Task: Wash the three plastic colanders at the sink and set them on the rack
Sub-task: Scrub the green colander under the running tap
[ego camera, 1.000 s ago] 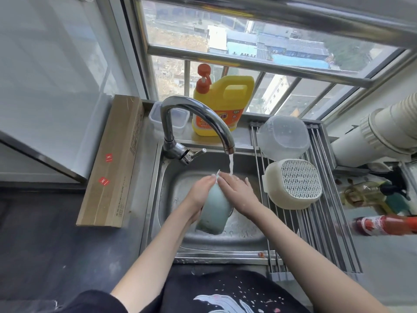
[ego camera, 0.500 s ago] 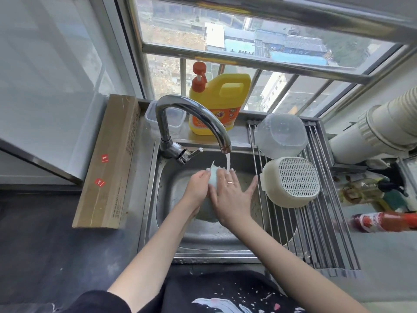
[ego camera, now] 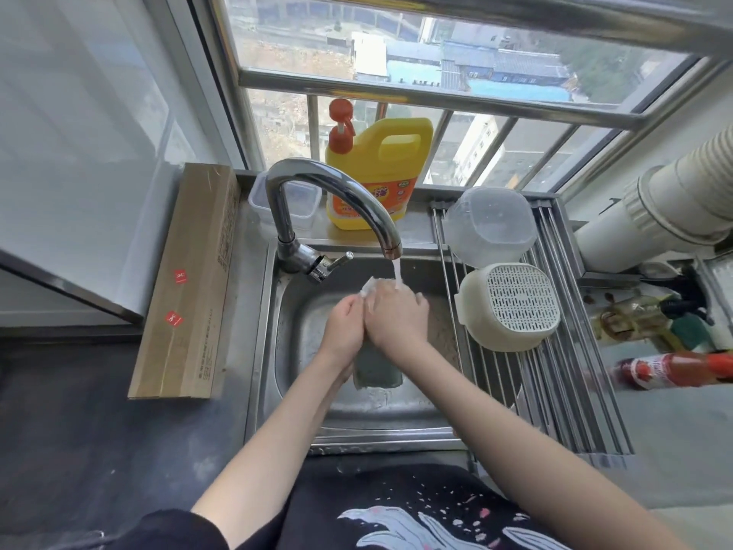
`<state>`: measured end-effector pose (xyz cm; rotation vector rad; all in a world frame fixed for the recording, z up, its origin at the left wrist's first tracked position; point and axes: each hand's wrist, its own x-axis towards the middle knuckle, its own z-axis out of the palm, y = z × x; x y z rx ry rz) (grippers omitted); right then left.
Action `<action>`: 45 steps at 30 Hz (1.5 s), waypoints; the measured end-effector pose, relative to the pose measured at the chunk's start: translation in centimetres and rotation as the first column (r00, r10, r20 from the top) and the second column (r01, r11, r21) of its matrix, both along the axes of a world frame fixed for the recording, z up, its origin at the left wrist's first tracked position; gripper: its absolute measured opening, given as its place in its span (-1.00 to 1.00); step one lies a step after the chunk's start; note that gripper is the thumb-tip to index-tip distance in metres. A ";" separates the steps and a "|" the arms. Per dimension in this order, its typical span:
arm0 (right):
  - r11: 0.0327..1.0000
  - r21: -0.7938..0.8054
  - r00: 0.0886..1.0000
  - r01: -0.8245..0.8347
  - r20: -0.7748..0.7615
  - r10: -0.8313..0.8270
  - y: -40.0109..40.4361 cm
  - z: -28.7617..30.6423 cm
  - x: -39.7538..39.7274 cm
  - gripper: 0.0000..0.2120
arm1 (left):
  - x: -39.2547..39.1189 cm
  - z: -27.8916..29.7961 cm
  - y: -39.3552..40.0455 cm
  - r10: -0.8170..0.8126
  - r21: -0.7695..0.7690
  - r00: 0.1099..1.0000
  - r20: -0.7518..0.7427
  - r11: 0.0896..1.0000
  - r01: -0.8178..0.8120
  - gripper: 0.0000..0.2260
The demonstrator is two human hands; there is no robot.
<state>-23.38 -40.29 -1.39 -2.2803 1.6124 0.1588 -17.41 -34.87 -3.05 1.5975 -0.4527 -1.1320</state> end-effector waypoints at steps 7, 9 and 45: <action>0.827 -0.406 0.886 -0.389 0.080 0.457 1.9 -2.9 -5.2 -0.54 | -0.5 -0.2 0.1 -0.007 -0.004 0.987 -0.160 1.000 0.006 -0.73; 0.918 -0.249 0.883 -0.307 0.284 0.372 0.7 -2.1 -5.5 -0.54 | -0.3 -0.1 0.4 -0.066 -0.019 0.989 -0.135 0.998 0.064 -0.75; 0.743 0.627 0.865 0.237 0.212 -0.455 -3.7 -0.1 -3.7 -0.55 | 1.5 0.3 3.8 -0.196 -0.023 0.959 -0.206 0.980 0.196 -0.78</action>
